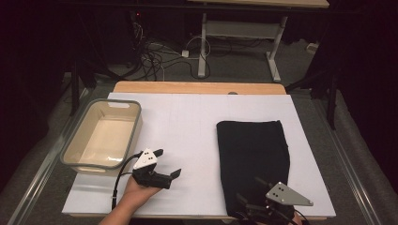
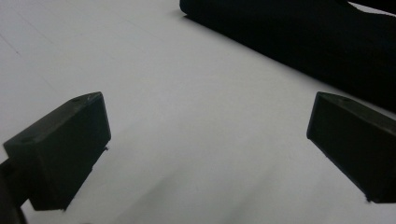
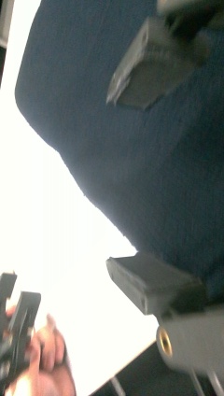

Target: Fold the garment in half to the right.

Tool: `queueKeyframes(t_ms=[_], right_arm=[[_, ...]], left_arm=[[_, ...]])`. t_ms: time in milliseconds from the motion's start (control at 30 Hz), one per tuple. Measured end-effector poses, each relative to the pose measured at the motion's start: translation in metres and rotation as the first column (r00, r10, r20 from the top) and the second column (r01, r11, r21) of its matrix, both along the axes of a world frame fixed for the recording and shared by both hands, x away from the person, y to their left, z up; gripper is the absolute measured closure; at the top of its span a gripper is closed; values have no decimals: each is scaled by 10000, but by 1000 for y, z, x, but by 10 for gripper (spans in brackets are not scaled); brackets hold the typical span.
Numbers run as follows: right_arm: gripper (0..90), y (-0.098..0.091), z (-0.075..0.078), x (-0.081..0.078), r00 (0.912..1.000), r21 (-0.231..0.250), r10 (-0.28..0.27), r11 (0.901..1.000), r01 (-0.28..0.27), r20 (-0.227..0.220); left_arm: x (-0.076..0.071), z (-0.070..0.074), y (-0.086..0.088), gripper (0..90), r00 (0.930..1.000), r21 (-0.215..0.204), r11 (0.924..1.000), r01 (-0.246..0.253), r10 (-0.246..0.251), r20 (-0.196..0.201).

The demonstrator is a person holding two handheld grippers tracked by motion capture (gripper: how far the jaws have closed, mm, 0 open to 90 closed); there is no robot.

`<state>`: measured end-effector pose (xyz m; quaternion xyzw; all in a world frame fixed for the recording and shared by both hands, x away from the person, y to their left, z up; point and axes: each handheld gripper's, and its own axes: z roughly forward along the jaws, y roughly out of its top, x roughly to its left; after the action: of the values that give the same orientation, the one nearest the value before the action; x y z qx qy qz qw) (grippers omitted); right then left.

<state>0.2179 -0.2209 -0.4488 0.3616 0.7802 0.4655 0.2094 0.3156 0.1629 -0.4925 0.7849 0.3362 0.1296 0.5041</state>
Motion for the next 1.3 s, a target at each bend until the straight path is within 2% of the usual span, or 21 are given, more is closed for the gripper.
queueKeyframes(t_ms=[133, 200, 333, 533, 633, 733, 867, 967, 1067, 1133, 1200, 1267, 1300], right_arm=[[417, 15, -2, -12, 9984, -9, 548, 9985, -548, -143], [459, 22, -5, -17, 9973, -256, 711, 9971, -716, -179], [481, 31, -17, -22, 9960, -944, 753, 9923, -797, -490], [424, 37, -34, -20, 9907, -1262, 860, 9870, -991, -1057], [409, 44, -38, -21, 9928, -1637, 812, 9819, -949, -884], [432, 47, -39, -22, 9950, -1862, 664, 9793, -794, -753], [529, 49, -40, -22, 9976, -2188, 413, 9744, -526, -561], [633, 49, -40, -22, 9985, -2370, 366, 9705, -451, -402], [728, 47, -39, -20, 9980, -2266, 459, 9725, -546, -431], [740, 45, -38, -19, 9975, -2205, 548, 9733, -634, -450], [739, 44, -39, -19, 9972, -2092, 592, 9755, -674, -450], [738, 44, -39, -19, 9972, -2092, 577, 9756, -663, -470], [737, 44, -39, -19, 9973, -2092, 578, 9756, -662, -461]], left_arm=[[0, 0, 0, 0, 10000, -9, 10000, 4, -4, -4], [0, 0, 0, 0, 10000, -9, 10000, 4, -4, -3], [0, 0, 0, 0, 10000, -9, 10000, 7, -7, 4], [0, 0, 0, 0, 10000, -12, 10000, 13, -13, -4], [0, 0, 0, 0, 10000, -1, 10000, 18, -18, -6], [0, 0, 0, 0, 10000, 23, 10000, 23, -23, 1], [0, 0, 0, 0, 10000, 27, 10000, 15, -14, -9], [1, 0, 0, 0, 10000, -4, 10000, -5, 5, -48], [1, 0, 0, 0, 9999, -56, 10000, -41, 41, -101], [3, 1, 2, 0, 9998, -160, 9998, -93, 90, -193], [6, 5, 4, 0, 9987, -389, 9983, -433, 422, -287], [8, 9, 3, 0, 9987, -404, 9981, -472, 463, -230], [13, 15, -2, 0, 9989, -284, 9987, -420, 414, -213]])
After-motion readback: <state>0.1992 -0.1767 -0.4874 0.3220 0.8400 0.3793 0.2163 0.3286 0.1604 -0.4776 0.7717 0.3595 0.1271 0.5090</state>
